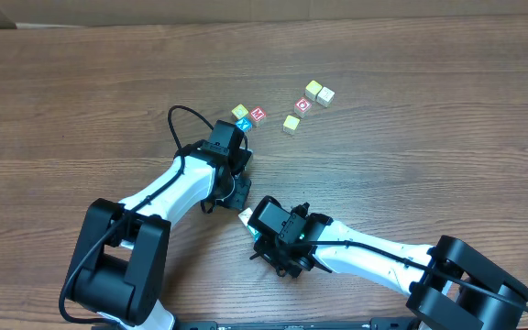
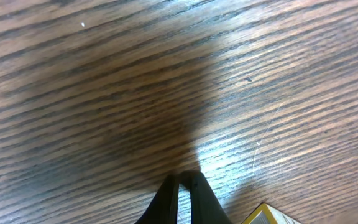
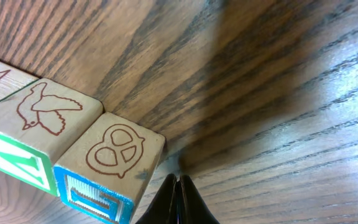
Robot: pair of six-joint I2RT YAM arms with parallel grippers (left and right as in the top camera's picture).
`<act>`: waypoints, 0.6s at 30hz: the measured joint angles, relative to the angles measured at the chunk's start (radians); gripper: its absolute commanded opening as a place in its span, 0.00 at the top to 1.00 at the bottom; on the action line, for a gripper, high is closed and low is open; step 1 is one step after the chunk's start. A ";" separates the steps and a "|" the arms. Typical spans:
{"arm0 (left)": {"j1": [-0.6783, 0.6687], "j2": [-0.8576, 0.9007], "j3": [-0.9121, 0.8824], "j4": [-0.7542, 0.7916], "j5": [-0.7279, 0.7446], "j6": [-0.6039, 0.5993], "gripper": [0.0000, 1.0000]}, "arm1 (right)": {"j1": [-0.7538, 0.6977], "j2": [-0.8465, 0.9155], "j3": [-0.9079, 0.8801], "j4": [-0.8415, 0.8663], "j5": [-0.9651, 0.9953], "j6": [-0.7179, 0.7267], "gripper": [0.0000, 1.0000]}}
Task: Flip 5 blocks
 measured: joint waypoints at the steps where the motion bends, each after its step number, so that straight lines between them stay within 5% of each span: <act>1: 0.001 0.000 0.000 0.000 0.003 0.003 0.96 | 0.000 0.000 0.000 0.000 0.000 0.000 0.96; 18: 0.023 -0.001 -0.011 0.009 0.069 0.114 0.96 | 0.000 0.000 0.000 -0.007 0.008 -0.016 0.96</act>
